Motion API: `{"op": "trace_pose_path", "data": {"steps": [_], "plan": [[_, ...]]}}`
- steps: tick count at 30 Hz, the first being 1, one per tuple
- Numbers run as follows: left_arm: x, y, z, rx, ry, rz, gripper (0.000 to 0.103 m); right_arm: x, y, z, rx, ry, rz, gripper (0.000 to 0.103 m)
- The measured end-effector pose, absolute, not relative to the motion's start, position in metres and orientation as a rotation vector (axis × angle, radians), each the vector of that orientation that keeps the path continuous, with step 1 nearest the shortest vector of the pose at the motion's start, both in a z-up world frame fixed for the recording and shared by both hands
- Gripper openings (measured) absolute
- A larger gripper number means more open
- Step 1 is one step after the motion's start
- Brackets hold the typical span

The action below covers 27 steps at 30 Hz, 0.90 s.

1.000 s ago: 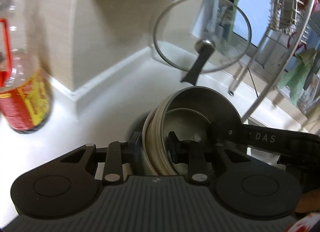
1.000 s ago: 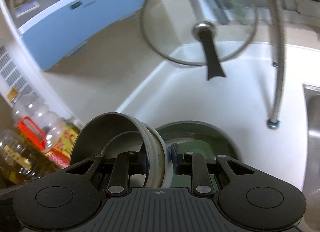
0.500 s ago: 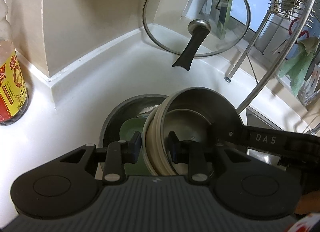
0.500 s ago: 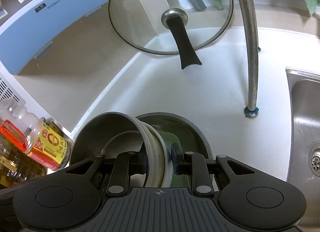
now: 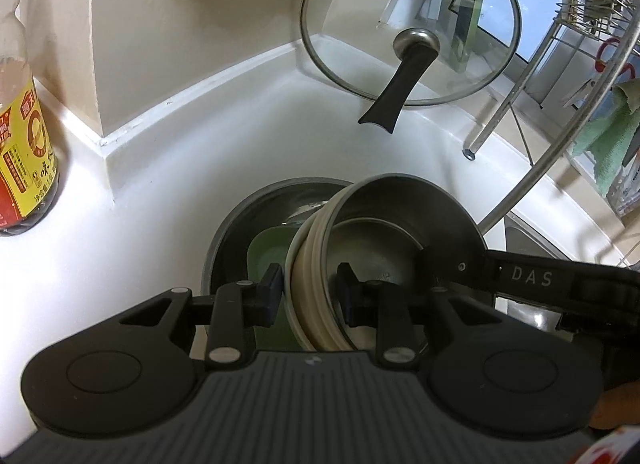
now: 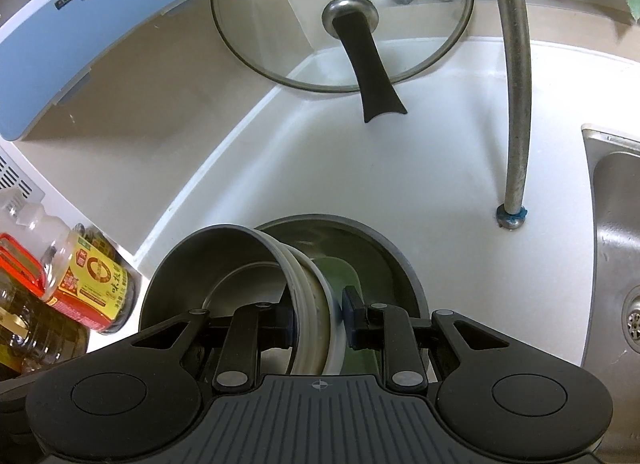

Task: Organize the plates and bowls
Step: 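Hold the bowl stack over the steel bowl and lower it with both grippers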

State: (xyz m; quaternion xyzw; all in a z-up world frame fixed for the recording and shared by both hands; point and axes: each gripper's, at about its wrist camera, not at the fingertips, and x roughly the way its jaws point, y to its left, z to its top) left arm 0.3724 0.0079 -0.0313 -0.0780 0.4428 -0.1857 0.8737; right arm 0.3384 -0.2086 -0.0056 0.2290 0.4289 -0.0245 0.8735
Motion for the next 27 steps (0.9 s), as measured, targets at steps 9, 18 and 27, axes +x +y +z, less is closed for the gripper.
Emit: {"op": "trace_pose_path", "data": {"steps": [9, 18, 27], "plan": [[0.377, 0.006, -0.035, -0.177, 0.944, -0.377, 0.025, 0.346, -0.210, -0.012, 0.479, 0.923, -0.054, 0.024], [0.378, 0.003, -0.035, -0.169, 0.941, -0.368, 0.026, 0.350, -0.216, -0.016, 0.515, 0.936, -0.047, 0.024], [0.378, -0.001, -0.033, -0.149, 0.947, -0.366, 0.028, 0.355, -0.228, -0.020, 0.547, 0.954, -0.008, 0.024]]}}
